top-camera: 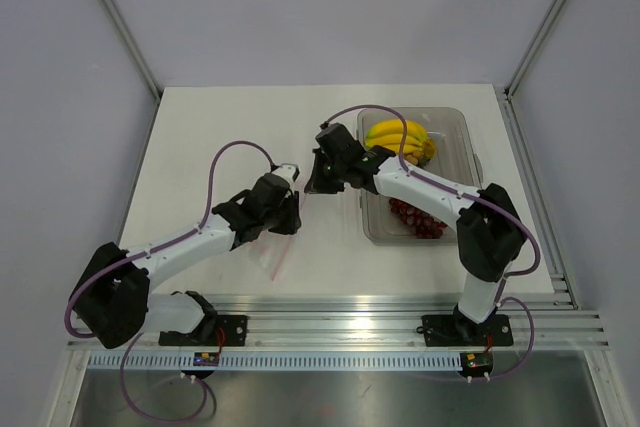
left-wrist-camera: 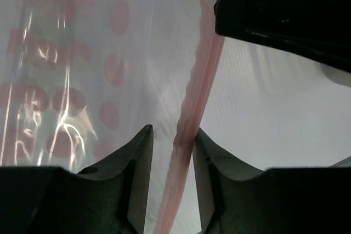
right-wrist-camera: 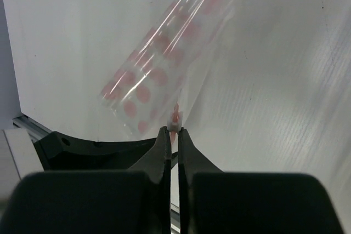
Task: Place the food in the zip-top bag and seal the zipper
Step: Pick up the zipper food storage bag at the center of the board.
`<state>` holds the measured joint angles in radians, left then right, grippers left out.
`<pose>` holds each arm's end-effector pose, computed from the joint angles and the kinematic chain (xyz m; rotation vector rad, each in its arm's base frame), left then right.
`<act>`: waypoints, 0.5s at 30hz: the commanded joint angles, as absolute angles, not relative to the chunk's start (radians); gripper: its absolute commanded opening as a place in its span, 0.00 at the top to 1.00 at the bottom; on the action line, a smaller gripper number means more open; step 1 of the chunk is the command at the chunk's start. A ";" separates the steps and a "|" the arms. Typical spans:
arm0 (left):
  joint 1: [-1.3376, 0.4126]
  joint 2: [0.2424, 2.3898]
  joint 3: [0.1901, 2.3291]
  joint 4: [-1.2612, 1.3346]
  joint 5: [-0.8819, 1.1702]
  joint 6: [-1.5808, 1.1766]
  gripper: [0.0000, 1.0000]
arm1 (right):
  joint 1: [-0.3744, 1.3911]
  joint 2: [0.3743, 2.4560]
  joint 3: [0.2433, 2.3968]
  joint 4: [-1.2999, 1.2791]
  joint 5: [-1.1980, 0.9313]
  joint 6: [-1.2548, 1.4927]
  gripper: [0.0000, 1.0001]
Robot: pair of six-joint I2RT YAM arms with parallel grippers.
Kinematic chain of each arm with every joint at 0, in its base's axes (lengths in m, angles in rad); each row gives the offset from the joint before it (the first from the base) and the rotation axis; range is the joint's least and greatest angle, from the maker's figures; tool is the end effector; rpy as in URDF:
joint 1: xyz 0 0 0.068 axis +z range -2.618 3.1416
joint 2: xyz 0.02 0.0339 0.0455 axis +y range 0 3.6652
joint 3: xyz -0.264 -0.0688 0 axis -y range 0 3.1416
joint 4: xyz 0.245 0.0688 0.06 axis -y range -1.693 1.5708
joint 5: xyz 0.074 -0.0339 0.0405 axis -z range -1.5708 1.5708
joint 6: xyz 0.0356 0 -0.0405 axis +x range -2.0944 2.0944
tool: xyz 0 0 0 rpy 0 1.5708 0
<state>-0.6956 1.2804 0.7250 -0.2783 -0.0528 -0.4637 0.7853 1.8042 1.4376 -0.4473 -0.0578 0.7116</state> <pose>0.1991 -0.1638 0.2071 0.2594 2.4437 -0.4655 0.2860 0.2889 0.2589 -0.1221 2.5231 0.7370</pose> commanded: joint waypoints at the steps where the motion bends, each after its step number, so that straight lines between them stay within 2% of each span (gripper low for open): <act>1: -0.701 1.281 0.749 -0.238 -0.087 -0.454 0.74 | 0.775 1.735 1.444 -0.446 -0.071 0.719 1.00; 5: -0.701 1.267 0.753 -0.244 -0.058 -0.453 1.00 | 0.772 1.718 1.440 -0.448 -0.071 0.721 1.00; 7: -0.701 1.258 0.756 -0.244 -0.032 -0.446 1.00 | 0.772 1.710 1.439 -0.451 -0.069 0.719 0.94; 8: -0.701 1.243 0.756 -0.244 -0.023 -0.443 1.00 | 0.770 1.700 1.442 -0.454 -0.064 0.719 0.73; 9: -0.701 1.233 0.759 -0.242 -0.012 -0.443 1.00 | 0.770 1.694 1.442 -0.460 -0.063 0.718 0.61; 10: -0.700 1.224 0.758 -0.244 -0.009 -0.446 1.00 | 0.770 1.687 1.442 -0.462 -0.058 0.716 0.55; 11: -0.699 1.212 0.759 -0.244 -0.009 -0.445 1.00 | 0.769 1.672 1.440 -0.465 -0.051 0.716 0.42; 13: -0.701 1.203 0.773 -0.252 -0.008 -0.448 1.00 | 0.767 1.654 1.439 -0.474 -0.041 0.716 0.36; 15: -0.699 1.198 0.784 -0.261 -0.006 -0.451 1.00 | 0.767 1.625 1.431 -0.474 -0.032 0.719 0.36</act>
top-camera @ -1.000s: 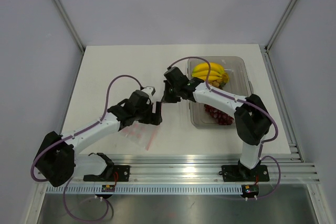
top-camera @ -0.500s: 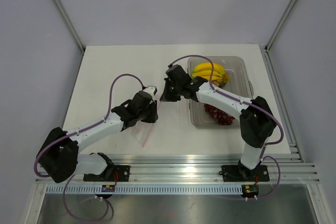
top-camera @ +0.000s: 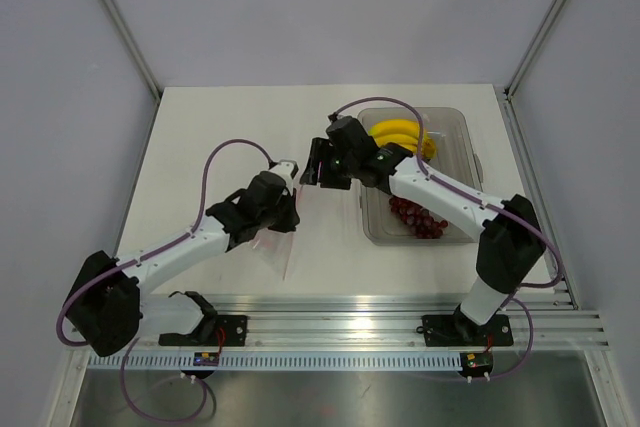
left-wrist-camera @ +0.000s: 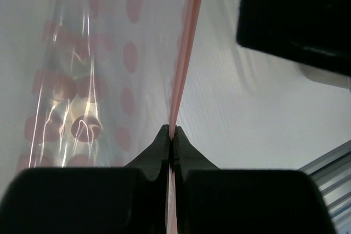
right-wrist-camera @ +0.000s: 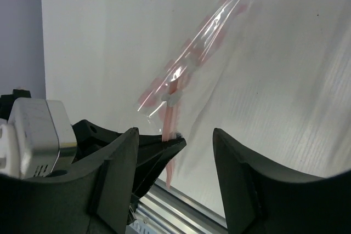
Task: Place the food in the zip-top bag and seal the zipper
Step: Pick up the zipper food storage bag at the center of the board.
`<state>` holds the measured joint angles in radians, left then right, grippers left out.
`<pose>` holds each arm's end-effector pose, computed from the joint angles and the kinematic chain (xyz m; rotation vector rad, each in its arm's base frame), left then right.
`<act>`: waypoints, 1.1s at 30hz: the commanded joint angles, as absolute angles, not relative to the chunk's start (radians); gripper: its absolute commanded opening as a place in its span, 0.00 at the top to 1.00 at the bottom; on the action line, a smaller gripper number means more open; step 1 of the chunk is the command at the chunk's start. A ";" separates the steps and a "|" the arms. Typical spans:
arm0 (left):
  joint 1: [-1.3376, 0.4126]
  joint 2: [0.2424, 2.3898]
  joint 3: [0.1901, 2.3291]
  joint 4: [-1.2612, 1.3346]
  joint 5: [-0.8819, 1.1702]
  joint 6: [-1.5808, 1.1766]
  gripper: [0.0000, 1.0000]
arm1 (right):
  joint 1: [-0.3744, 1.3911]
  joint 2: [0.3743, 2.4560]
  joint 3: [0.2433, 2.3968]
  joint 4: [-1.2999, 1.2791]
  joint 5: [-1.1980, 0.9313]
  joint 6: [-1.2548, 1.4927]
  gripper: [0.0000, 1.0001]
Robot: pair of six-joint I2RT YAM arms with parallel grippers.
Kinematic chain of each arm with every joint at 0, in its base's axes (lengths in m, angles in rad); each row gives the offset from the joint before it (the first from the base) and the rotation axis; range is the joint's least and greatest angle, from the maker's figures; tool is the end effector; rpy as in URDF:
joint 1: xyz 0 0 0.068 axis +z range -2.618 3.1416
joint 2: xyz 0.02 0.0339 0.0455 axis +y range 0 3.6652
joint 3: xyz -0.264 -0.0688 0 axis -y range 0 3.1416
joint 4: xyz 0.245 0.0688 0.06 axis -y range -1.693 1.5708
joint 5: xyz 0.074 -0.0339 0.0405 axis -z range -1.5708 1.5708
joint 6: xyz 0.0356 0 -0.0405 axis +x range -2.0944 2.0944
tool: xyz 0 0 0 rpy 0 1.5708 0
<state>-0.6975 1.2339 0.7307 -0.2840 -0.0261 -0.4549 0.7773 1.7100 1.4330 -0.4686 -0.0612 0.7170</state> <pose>0.1950 -0.1622 0.2194 0.2800 2.4047 -0.5185 0.2759 0.2745 0.2913 -0.1072 2.4592 0.7874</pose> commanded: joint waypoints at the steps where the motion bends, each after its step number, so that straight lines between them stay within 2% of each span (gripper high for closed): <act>1: -0.699 1.195 0.791 -0.261 -0.006 -0.456 1.00 | 0.767 1.614 1.419 -0.469 -0.032 0.721 0.37; 8: -0.698 1.158 0.828 -0.258 0.061 -0.469 1.00 | 0.770 1.516 1.336 -0.466 -0.023 0.710 0.45; 16: -0.698 1.161 0.844 -0.244 0.103 -0.485 1.00 | 0.828 1.522 1.308 -0.476 0.028 0.701 0.42; 33: -0.698 1.152 0.842 -0.244 0.130 -0.486 1.00 | 0.845 1.606 1.370 -0.448 0.043 0.716 0.45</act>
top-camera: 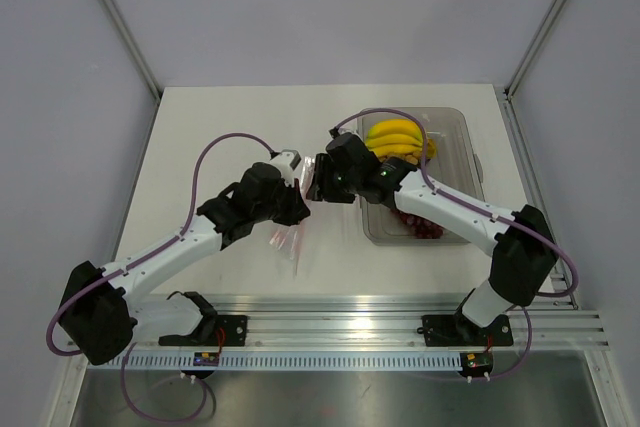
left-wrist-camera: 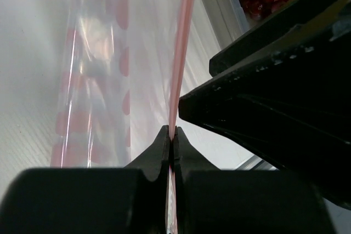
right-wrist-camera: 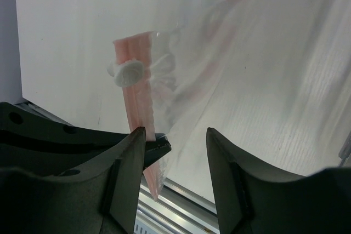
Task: Place the food in the zip-top bag and seal the zipper
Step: Pick up the zipper food storage bag at the center of the board, then unzip the zipper food storage bag at the center of the board.
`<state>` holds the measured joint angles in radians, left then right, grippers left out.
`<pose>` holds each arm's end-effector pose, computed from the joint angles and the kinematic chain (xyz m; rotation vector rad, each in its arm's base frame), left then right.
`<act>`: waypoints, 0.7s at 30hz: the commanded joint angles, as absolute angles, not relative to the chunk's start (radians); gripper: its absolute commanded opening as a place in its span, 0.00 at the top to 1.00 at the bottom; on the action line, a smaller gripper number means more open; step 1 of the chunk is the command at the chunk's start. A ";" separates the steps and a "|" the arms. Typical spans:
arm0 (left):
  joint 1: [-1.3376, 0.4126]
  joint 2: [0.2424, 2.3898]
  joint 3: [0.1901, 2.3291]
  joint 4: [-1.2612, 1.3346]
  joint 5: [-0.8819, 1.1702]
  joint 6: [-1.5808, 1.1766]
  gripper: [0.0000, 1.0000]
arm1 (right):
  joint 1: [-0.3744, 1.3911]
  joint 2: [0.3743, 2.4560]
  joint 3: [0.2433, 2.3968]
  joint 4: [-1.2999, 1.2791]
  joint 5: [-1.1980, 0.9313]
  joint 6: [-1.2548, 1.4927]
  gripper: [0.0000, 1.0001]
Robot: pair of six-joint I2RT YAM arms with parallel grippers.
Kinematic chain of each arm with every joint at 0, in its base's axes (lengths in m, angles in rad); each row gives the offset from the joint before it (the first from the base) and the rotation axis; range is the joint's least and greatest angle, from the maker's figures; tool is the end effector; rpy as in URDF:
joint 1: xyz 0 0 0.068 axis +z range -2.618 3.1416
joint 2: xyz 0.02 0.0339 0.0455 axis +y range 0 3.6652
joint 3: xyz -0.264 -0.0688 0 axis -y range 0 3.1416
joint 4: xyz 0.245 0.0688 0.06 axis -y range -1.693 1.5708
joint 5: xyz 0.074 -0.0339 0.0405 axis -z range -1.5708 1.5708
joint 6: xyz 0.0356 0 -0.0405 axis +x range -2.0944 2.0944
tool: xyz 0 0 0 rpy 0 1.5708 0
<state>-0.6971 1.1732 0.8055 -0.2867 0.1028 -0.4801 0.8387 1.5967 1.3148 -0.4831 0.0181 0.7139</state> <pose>0.1930 -0.1664 0.2582 0.3110 2.3091 -0.7375 0.2397 0.2658 0.2910 -0.1439 2.4553 0.7186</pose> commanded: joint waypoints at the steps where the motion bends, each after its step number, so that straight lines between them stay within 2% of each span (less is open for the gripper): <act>1: -0.698 1.152 0.844 -0.242 0.132 -0.488 1.00 | 0.845 1.617 1.373 -0.448 0.041 0.716 0.45; 21: -0.698 1.160 0.842 -0.242 0.133 -0.488 1.00 | 0.850 1.568 1.361 -0.434 0.031 0.729 0.46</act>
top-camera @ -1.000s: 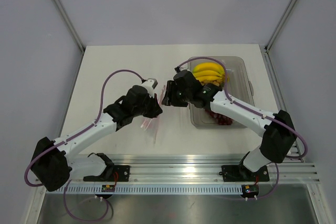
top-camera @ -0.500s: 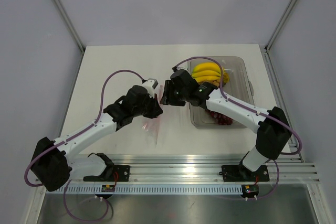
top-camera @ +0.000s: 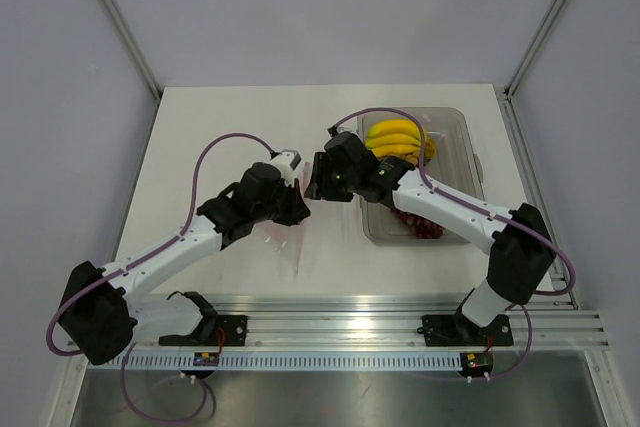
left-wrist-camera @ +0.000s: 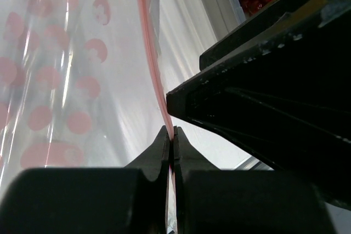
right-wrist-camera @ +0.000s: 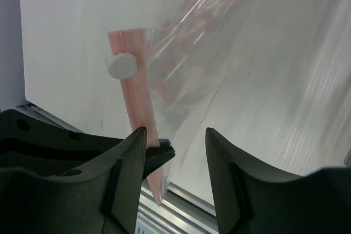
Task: Place the food in the zip-top bag and seal the zipper
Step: Unzip the zipper food storage bag at the center of the board.
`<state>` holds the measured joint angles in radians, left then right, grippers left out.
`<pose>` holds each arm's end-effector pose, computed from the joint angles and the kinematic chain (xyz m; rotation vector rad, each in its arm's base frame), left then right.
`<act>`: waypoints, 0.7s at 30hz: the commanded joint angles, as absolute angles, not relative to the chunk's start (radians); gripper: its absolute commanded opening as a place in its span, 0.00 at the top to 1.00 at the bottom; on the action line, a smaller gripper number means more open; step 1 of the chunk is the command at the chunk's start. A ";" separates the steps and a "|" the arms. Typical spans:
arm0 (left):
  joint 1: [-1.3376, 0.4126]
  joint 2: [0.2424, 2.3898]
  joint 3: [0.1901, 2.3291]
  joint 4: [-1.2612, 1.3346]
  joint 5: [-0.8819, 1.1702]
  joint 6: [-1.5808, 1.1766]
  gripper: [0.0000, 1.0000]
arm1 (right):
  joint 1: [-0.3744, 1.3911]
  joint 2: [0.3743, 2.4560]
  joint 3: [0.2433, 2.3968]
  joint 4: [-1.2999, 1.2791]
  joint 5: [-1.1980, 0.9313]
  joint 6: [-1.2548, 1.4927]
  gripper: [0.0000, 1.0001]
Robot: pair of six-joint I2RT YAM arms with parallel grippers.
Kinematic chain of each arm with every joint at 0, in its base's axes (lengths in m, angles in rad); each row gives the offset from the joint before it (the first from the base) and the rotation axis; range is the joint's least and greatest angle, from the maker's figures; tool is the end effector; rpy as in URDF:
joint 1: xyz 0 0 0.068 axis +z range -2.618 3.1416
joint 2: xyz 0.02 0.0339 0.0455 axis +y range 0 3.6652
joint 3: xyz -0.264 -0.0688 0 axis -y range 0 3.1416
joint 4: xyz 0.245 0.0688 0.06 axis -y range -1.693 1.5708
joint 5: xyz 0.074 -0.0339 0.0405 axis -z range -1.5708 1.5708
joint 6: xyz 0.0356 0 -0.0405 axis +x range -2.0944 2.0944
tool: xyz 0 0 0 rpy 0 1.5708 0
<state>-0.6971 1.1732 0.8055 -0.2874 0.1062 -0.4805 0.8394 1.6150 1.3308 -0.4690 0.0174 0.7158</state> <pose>0.1929 -0.1664 0.2582 0.3126 2.3105 -0.7409 0.2433 0.2702 0.2912 -0.1421 2.4452 0.7292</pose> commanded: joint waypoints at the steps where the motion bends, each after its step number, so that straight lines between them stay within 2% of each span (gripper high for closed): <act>1: -0.698 1.158 0.842 -0.242 0.133 -0.486 1.00 | 0.853 1.565 1.361 -0.433 0.032 0.729 0.46; 17: -0.698 1.158 0.845 -0.238 0.144 -0.491 1.00 | 0.868 1.575 1.362 -0.433 0.048 0.733 0.46; 19: -0.698 1.155 0.845 -0.239 0.146 -0.488 1.00 | 0.868 1.588 1.355 -0.428 0.061 0.733 0.49; 21: -0.698 1.152 0.844 -0.241 0.146 -0.488 1.00 | 0.868 1.592 1.353 -0.436 0.081 0.732 0.57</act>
<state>-0.6971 1.1732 0.8055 -0.2863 0.1223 -0.4808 0.8593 1.6016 1.3308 -0.4656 0.0257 0.7261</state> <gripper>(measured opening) 0.016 0.466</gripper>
